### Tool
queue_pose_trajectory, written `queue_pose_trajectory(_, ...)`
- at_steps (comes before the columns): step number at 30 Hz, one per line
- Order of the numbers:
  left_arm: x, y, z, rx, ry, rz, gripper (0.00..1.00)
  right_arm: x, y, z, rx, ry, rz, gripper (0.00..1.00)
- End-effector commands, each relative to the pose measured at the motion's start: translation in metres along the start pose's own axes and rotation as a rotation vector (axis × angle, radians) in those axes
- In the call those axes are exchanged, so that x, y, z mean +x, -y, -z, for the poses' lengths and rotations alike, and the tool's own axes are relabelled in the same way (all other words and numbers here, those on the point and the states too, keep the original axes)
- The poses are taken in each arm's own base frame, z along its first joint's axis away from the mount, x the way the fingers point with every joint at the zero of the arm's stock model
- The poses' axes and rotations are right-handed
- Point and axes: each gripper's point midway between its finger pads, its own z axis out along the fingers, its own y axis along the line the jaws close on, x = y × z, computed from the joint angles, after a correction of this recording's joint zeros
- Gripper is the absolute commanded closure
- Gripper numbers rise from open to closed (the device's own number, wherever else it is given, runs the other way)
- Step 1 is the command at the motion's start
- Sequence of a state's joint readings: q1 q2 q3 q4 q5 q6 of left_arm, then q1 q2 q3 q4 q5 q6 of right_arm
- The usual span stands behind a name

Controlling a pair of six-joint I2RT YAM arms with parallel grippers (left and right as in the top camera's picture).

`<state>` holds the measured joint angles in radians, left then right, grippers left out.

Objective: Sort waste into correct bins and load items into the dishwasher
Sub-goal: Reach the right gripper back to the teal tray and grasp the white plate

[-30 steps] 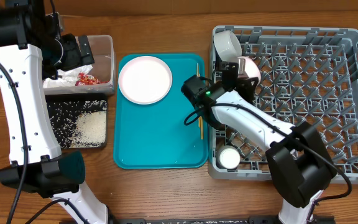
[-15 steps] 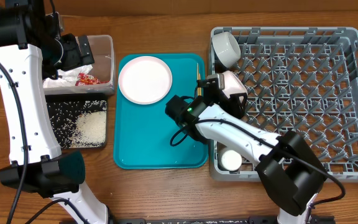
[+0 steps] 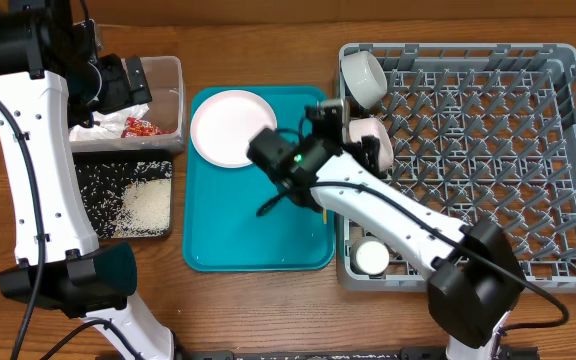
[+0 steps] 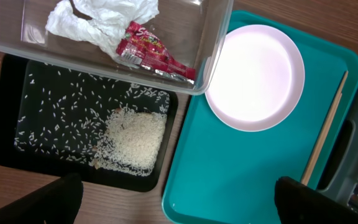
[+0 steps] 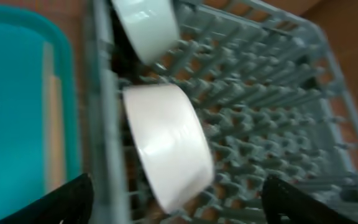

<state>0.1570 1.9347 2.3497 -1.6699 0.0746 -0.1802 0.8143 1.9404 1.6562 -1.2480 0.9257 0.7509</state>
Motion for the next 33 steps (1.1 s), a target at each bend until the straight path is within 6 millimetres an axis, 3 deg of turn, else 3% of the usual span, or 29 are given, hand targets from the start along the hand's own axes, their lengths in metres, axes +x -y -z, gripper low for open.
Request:
queue_pose_trajectory(1,-0.001,0.001,0.004,0.006,0.013,-0.012,0.0,-0.016,-0.019,0.021,-0.189,-0.063,-0.116,0.08)
queue_pose_trajectory(5,-0.001,0.001,0.004,0.006,0.013,-0.012,0.0,-0.021,-0.058,0.031,-0.387,-0.116,-0.201,0.05)
queue_pose_trajectory(10,-0.001,0.001,0.004,0.006,0.013,-0.013,0.0,-0.032,-0.112,0.032,-0.667,-0.204,-0.309,0.14)
queue_pose_trajectory(14,-0.001,0.001,0.004,0.006,0.013,-0.013,0.0,-0.031,-0.146,0.019,-0.81,-0.29,-0.339,0.23)
queue_pose_trajectory(16,-0.001,0.001,0.004,0.006,0.013,-0.012,0.0,-0.022,-0.162,0.003,-0.835,-0.339,-0.339,0.25)
queue_pose_trajectory(21,-0.001,0.001,0.004,0.006,0.013,-0.012,0.0,-0.006,-0.184,-0.024,-0.832,-0.384,-0.343,0.32)
queue_pose_trajectory(27,-0.001,0.001,0.004,0.006,0.013,-0.012,0.0,-0.001,-0.203,-0.039,-0.835,-0.385,-0.374,0.43)
queue_pose_trajectory(33,-0.001,0.001,0.004,0.006,0.013,-0.012,0.0,0.028,-0.216,-0.062,-0.784,-0.45,-0.363,0.53)
